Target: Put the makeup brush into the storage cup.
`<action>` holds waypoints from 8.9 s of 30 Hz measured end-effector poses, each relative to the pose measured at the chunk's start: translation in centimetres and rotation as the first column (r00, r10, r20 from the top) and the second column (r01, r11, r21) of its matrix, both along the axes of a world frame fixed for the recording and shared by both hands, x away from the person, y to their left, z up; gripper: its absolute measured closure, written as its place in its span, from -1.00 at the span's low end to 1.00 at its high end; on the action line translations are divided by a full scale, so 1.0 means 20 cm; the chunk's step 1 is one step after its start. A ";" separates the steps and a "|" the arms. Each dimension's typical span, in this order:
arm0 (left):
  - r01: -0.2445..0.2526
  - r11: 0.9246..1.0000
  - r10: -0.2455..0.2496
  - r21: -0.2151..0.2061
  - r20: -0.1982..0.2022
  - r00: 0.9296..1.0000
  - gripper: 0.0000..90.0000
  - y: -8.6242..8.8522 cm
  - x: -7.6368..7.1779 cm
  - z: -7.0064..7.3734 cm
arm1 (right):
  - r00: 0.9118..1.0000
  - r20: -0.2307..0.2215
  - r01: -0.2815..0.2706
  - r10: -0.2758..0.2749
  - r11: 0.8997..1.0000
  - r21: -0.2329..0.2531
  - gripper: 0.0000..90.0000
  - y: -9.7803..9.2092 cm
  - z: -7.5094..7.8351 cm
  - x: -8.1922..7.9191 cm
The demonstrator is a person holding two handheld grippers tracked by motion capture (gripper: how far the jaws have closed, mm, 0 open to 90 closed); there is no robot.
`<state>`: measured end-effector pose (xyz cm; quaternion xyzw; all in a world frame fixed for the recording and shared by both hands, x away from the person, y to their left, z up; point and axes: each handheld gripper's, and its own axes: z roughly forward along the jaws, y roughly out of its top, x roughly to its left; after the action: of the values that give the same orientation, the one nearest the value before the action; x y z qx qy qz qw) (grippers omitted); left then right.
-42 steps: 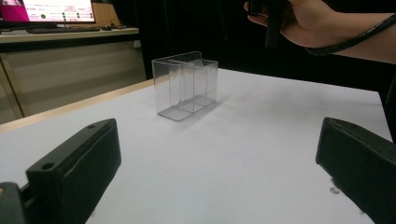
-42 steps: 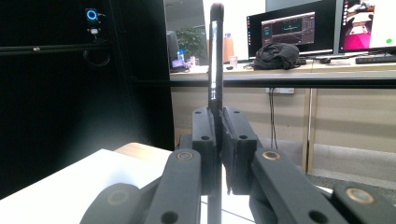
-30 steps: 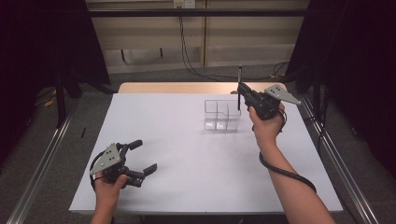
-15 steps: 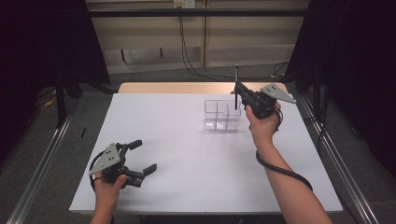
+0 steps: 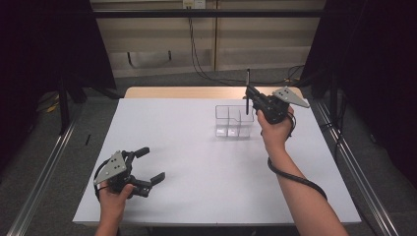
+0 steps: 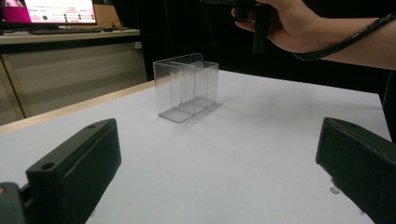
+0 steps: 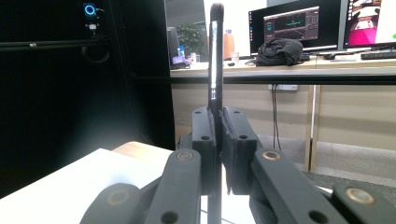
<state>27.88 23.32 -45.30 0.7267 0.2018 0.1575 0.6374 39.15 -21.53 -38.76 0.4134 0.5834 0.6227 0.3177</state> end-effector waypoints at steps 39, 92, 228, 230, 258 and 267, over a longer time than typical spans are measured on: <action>0.002 1.000 -0.002 -0.004 -0.001 1.000 -1.00 0.00 0.00 0.00 | 1.000 -0.005 -0.022 0.022 1.000 0.005 0.87 0.04 -0.04 0.07; -0.003 1.000 0.003 -0.012 0.004 1.000 -1.00 0.01 0.00 0.00 | 0.998 -0.038 -0.045 0.044 0.998 -0.038 0.87 0.12 -0.13 0.13; -0.004 1.000 0.004 0.000 -0.002 1.000 -1.00 0.00 0.00 -0.01 | 0.983 -0.111 -0.148 0.143 0.988 -0.034 -0.49 0.03 -0.22 -0.09; -0.003 1.000 0.003 0.005 0.000 1.000 -1.00 0.00 0.00 -0.01 | 0.983 -0.111 -0.154 0.149 0.987 -0.034 -0.53 0.03 -0.22 -0.09; 0.014 1.000 -0.014 -0.011 -0.002 1.000 -1.00 -0.03 0.04 -0.01 | 0.969 -0.115 -0.226 0.218 0.972 -0.061 -0.94 0.02 -0.19 -0.16; 0.011 1.000 -0.011 -0.013 -0.003 1.000 -1.00 -0.03 0.03 -0.01 | 0.963 -0.116 -0.250 0.241 0.966 -0.069 -0.98 0.02 -0.18 -0.18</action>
<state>28.45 22.69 -45.41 0.7238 0.2000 0.1516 0.6427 35.61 -21.09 -42.37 0.3568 0.6717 0.6096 0.2232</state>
